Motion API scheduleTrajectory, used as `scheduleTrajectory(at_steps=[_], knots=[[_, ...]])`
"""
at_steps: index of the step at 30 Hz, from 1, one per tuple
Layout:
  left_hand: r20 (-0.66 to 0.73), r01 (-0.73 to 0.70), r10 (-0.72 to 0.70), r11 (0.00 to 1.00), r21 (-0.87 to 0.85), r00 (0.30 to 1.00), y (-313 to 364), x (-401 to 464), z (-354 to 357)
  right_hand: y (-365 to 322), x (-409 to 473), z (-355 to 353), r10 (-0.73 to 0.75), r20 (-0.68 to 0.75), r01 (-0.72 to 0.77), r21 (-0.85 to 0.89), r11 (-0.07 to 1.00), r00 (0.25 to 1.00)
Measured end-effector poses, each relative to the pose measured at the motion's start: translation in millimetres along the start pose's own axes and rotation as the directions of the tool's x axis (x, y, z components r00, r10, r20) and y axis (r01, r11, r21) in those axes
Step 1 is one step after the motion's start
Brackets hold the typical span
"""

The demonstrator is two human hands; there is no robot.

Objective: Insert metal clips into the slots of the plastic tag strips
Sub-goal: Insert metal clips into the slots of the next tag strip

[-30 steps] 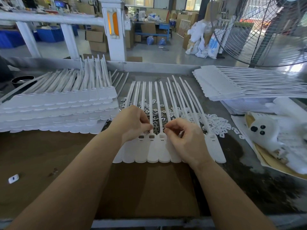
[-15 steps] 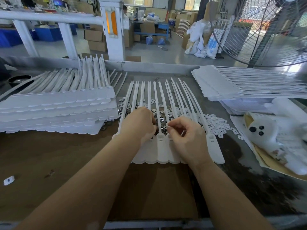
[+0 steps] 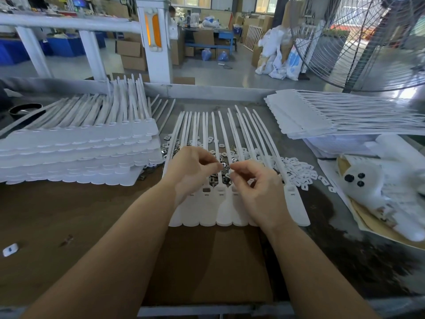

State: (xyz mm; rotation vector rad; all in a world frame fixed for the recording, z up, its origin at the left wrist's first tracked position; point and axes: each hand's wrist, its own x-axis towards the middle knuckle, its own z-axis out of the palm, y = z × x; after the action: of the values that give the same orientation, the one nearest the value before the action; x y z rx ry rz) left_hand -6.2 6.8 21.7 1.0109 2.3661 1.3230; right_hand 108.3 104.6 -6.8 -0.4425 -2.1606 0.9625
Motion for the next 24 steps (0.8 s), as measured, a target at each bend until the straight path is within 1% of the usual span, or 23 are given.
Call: scheduleTrajectory(at_steps=[3,5,7,14,18,24], knots=[[0.085,-0.006,0.013,0.996,-0.084,0.996,3,-2,1,0,0,-2,0.0,0.037,-0.003,0.083,0.997,0.999],[0.114,-0.007,0.02,0.994,-0.109,0.993,4,-3,2,0,0,-4,0.013,0.041,-0.019,0.155,0.988,0.999],[0.129,-0.008,0.023,0.993,-0.117,0.991,4,-4,2,1,1,-4,0.016,0.039,-0.023,0.189,0.982,0.999],[0.168,-0.023,0.039,0.995,-0.098,0.985,-3,-6,0,7,2,-2,0.046,0.01,-0.047,0.177,0.983,0.999],[0.157,-0.055,0.069,0.994,-0.092,0.985,-6,-6,0,6,2,-1,0.036,0.043,-0.042,0.153,0.987,0.998],[0.13,-0.051,0.066,0.992,-0.117,0.989,-7,-6,2,5,1,-3,0.061,0.057,-0.072,0.227,0.971,0.997]])
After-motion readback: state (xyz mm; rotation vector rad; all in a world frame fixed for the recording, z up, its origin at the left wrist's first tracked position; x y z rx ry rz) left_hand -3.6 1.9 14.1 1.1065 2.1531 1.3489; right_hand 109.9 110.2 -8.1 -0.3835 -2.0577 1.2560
